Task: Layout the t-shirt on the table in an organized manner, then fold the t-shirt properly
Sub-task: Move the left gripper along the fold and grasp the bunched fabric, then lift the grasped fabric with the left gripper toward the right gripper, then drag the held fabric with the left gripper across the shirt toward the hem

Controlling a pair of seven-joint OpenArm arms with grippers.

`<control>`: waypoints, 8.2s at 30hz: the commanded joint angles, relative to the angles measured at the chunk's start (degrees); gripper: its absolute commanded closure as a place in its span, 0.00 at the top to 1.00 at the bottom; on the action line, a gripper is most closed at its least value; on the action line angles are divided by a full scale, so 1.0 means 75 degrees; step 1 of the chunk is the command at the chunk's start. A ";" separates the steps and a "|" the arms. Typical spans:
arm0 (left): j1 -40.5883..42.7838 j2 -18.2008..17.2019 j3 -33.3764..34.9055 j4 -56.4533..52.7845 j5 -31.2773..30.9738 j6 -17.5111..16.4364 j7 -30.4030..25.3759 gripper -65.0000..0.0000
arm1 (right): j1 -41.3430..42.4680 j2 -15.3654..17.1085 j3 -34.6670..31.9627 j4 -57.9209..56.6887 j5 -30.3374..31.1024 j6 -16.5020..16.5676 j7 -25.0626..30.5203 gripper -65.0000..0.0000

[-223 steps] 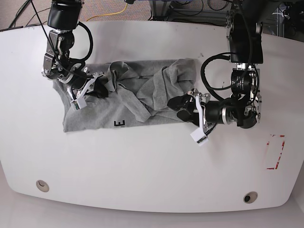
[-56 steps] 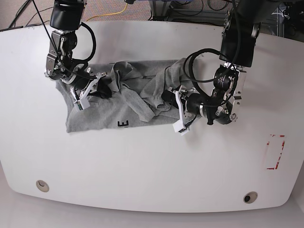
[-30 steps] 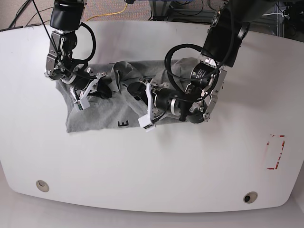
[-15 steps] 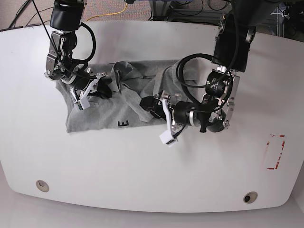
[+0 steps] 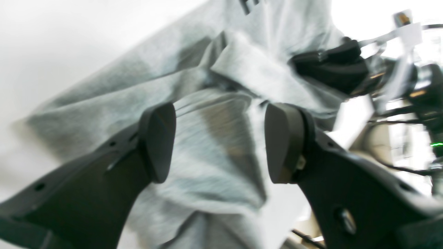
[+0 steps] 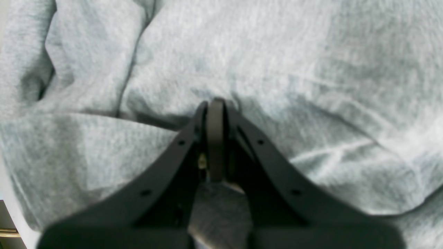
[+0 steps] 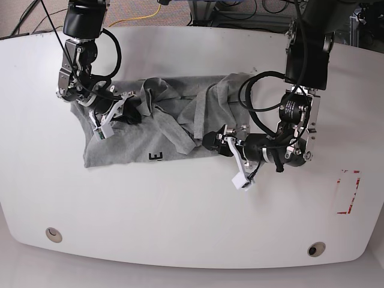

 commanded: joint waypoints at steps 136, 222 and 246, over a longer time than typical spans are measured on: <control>-0.0837 0.1297 0.2178 0.0181 0.0453 -0.0016 -0.1036 0.50 | -0.0160 0.0005 -0.0087 -0.0194 -0.1110 -0.0249 -0.1111 0.03; -0.0544 0.1438 0.2143 -0.1155 0.2493 0.0335 -0.1611 0.13 | -0.0160 -0.0007 -0.0087 -0.0194 -0.1110 -0.0249 -0.1111 0.03; -0.1634 0.1649 0.1662 -0.2046 0.2493 0.0371 -0.2572 0.00 | -0.0160 -0.0007 -0.0087 -0.0194 -0.1110 -0.0249 -0.1111 0.03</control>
